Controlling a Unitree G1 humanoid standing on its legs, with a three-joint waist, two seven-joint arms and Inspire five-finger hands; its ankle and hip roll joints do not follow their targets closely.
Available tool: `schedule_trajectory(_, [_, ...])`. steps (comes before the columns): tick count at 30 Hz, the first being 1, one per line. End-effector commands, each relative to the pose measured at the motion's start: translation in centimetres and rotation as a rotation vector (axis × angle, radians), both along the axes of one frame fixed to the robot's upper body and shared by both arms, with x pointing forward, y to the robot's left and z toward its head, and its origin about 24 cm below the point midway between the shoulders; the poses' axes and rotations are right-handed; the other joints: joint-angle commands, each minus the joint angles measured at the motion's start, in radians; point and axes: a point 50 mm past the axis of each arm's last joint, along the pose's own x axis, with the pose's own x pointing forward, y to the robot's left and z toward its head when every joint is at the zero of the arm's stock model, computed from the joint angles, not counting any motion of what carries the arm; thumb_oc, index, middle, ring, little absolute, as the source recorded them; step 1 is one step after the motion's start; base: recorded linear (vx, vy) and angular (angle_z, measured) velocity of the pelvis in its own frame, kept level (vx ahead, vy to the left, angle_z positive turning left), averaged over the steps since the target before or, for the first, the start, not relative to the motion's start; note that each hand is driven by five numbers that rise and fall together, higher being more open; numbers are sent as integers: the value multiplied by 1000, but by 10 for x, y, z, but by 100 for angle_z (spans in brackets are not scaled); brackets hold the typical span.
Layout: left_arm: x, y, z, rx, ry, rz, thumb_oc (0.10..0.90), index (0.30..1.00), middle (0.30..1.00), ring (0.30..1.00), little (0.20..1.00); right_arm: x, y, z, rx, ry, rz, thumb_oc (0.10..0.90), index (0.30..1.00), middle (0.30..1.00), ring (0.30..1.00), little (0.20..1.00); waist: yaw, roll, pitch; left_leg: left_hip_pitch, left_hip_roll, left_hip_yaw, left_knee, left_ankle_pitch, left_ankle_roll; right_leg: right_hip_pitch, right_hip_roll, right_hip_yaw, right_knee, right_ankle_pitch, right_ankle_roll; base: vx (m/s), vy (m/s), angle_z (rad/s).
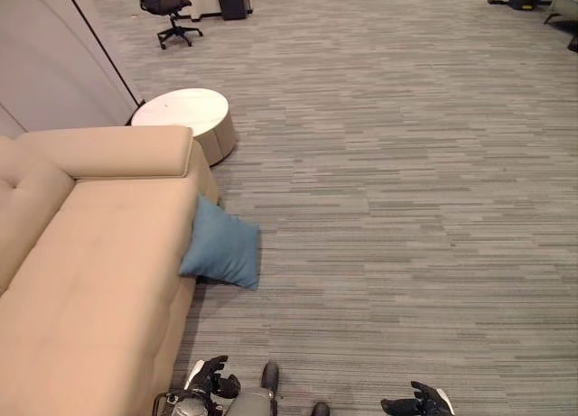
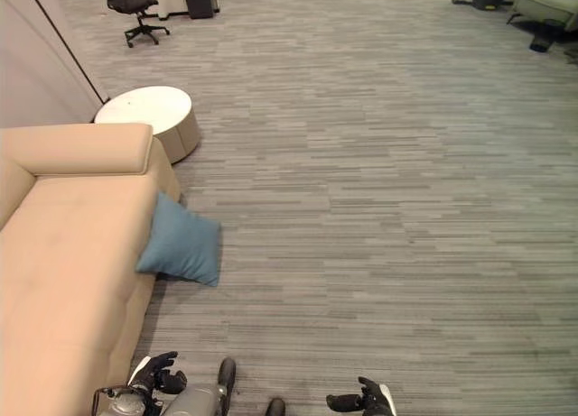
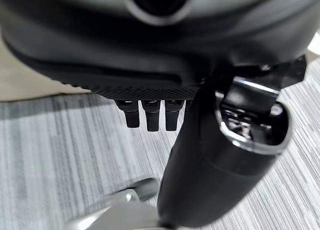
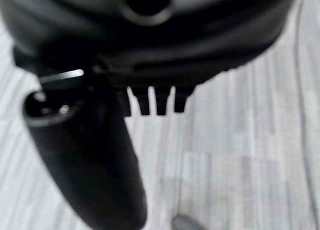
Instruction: Pick up all the scattered cushions and arrange them neatly on the sofa.
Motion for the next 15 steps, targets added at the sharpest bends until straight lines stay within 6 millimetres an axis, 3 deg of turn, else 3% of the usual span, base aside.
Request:
schedule_trajectory(1, [21,-19,7,-38,-82,-66,800,900,900,900,900,-7,-24,8,-72,-26,-38,800,900,900,900,900,31,37,-19,17,-20,15,116,-12,79,55,-60,93,32,-45,105,285,15,-42])
schedule_trajectory(4, [18,-18,6,-41,-74,-51,800,900,900,900,900,-16,-22,4,-73,14,-28,800,900,900,900,900,34,24,-35,31,-36,-7,141,-31,94,74,-69,108,55,-72,112,259,28,-48])
schedule_trajectory(6, [17,-14,6,-43,-80,-26,800,900,900,900,900,-27,-17,0,-58,54,-9,800,900,900,900,900,53,9,-62,71,-42,1,150,-70,123,65,-105,116,176,-85,141,354,93,-36])
schedule_trajectory(7, [17,-14,6,-43,-80,-26,800,900,900,900,900,-27,-17,0,-58,54,-9,800,900,900,900,900,54,8,-62,71,-43,3,150,-71,123,63,-106,118,180,-87,142,300,104,-38])
schedule_trajectory(9, [19,-10,8,-44,-90,-14,800,900,900,900,900,-27,-16,-1,-54,70,19,800,900,900,900,900,57,5,-58,107,-58,-10,157,-107,156,-20,-146,130,384,-14,195,201,93,-20])
schedule_trajectory(11, [25,-10,12,-50,-116,-10,800,900,900,900,900,-21,-16,1,-58,63,39,800,900,900,900,900,36,22,-35,152,-62,-32,159,-133,189,-116,-167,152,603,94,227,231,108,2])
schedule_trajectory(12, [26,-8,13,-45,-130,2,800,900,900,900,900,-16,-13,1,-52,47,54,800,900,900,900,900,20,52,-23,195,-49,-71,147,-149,199,-216,-166,158,698,100,209,210,69,21])
schedule_trajectory(13, [26,-8,13,-45,-129,3,800,900,900,900,900,-16,-13,1,-52,48,55,800,900,900,900,900,18,48,-21,197,-53,-72,147,-150,199,-218,-171,158,707,93,210,232,44,23])
schedule_trajectory(14, [26,-7,13,-45,-131,7,800,900,900,900,900,-15,-13,1,-52,42,63,800,900,900,900,900,13,57,-19,215,-52,-87,140,-156,200,-252,-171,159,694,85,197,278,-49,53])
schedule_trajectory(15, [27,-8,15,-50,-143,7,800,900,900,900,900,-7,-12,3,-50,19,85,800,900,900,900,900,-2,56,-15,246,-66,-126,127,-171,193,-292,-162,180,575,49,173,393,-94,56])
